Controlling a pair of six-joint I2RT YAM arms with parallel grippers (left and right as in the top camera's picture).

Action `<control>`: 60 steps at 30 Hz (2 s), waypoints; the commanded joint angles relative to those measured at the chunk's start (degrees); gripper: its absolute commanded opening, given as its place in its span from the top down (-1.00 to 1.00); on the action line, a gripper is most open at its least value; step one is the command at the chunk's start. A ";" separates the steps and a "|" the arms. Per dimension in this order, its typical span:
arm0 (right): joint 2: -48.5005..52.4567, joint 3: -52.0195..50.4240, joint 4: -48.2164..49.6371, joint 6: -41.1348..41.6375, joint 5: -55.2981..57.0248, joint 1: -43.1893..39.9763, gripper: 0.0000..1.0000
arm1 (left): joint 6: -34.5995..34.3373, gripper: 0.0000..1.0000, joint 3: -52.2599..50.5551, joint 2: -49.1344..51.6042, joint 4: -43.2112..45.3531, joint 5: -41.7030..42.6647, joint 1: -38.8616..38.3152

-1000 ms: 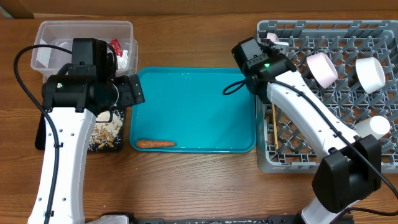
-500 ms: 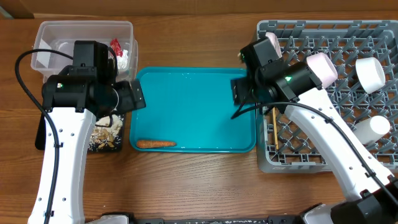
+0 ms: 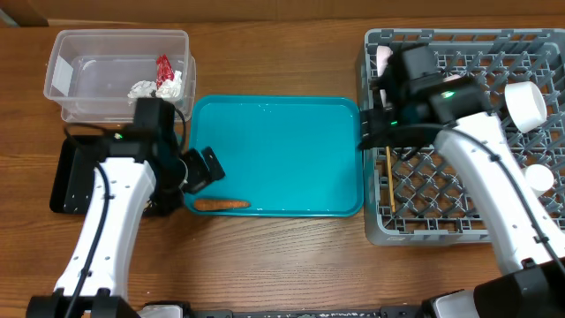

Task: Sort waste into correct bins and load items into the dishwasher
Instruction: 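Move the left gripper down to the carrot on the teal tray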

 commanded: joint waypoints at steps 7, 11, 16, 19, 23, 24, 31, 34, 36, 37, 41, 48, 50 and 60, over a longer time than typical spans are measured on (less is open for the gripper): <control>-1.51 0.28 -0.59 0.15 -5.22 -6.97 -0.50 | -8.26 -0.96 -10.75 0.04 14.86 5.70 -0.17; -1.51 0.28 -0.70 0.15 -5.22 -6.97 -0.50 | -10.32 -0.96 -12.74 0.04 19.82 5.27 -1.90; -1.51 0.28 -0.74 0.15 -5.22 -6.97 -0.50 | -14.62 -0.96 -13.49 0.04 21.68 1.62 -5.11; -1.51 0.28 -0.74 0.15 -5.22 -6.97 -0.50 | -15.98 -0.97 -13.49 0.04 22.01 -0.48 -6.71; -1.51 0.28 -0.92 0.15 -5.22 -6.97 -0.50 | -18.91 -0.98 -13.49 0.04 21.86 -0.85 -8.11; -1.51 0.28 -0.92 0.15 -5.22 -6.97 -0.50 | -19.37 -0.98 -13.49 0.04 21.88 -0.90 -8.13; -1.51 0.28 -0.96 0.15 -5.22 -6.97 -0.50 | -20.65 -0.99 -13.92 0.04 21.53 -2.36 -8.11; -1.51 0.28 -0.96 0.15 -5.22 -6.97 -0.50 | -20.74 -1.00 -15.02 0.04 21.86 -2.69 -8.11; -1.51 0.28 -0.98 0.15 -5.22 -6.99 -0.50 | -21.57 -1.00 -15.89 0.04 22.43 -3.41 -8.11; -1.51 0.28 -0.98 0.15 -5.22 -6.97 -0.50 | -21.99 -1.00 -16.41 0.04 22.91 -3.76 -8.11; -1.51 0.28 -1.07 0.15 -5.22 -6.97 -0.50 | -21.92 -1.00 -17.53 0.04 25.88 -4.20 -8.11; -1.51 0.28 -1.16 0.15 -5.22 -6.97 -0.50 | -21.92 -1.00 -17.57 0.04 27.30 -5.57 -8.11; -1.51 0.28 -1.16 0.13 -5.22 -6.97 -0.50 | -21.97 -1.00 -17.57 0.04 27.32 -6.27 -8.11; -1.51 0.28 -1.22 0.15 -5.22 -6.97 -0.50 | -22.16 -1.00 -17.62 3.26 28.30 -6.19 -8.13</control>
